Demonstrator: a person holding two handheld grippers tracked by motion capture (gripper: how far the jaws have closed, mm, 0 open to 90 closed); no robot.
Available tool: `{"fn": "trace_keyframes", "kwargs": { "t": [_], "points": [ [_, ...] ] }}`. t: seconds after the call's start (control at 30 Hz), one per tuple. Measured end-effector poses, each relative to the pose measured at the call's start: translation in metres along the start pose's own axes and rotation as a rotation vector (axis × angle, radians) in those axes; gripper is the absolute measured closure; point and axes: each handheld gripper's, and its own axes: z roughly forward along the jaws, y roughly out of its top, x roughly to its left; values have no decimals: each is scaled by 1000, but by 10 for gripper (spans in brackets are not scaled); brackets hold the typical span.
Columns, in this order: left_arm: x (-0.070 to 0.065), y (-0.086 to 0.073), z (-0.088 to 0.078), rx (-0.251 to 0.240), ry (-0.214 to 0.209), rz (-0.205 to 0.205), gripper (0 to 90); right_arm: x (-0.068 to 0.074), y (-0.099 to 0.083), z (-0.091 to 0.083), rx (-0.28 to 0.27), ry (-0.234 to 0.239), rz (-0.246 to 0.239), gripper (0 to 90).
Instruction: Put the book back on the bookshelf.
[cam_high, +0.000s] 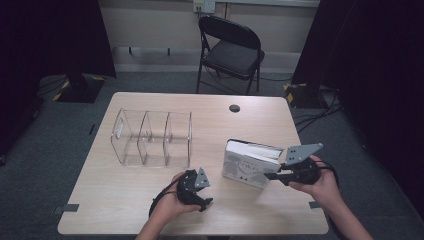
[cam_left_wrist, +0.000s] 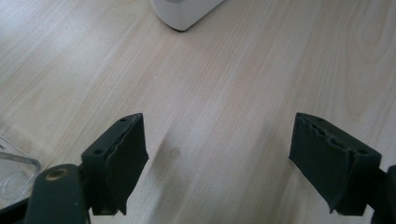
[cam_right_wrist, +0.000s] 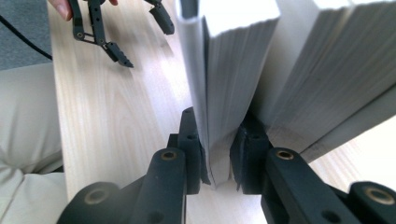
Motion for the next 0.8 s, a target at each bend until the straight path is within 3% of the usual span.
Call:
{"fn": "trace_keyframes", "kwargs": {
  "t": [0.17,0.33,0.8],
  "points": [
    [1,-1,0,14,6,-15,185,-6,3,-1,33,7,39,755],
    [2,-3,1,25,11,-11,185,-9,7,-1,63,2,42,757],
    [2,-2,2,15,13,-8,183,-18,4,-1,44,17,87,754]
  ]
}}
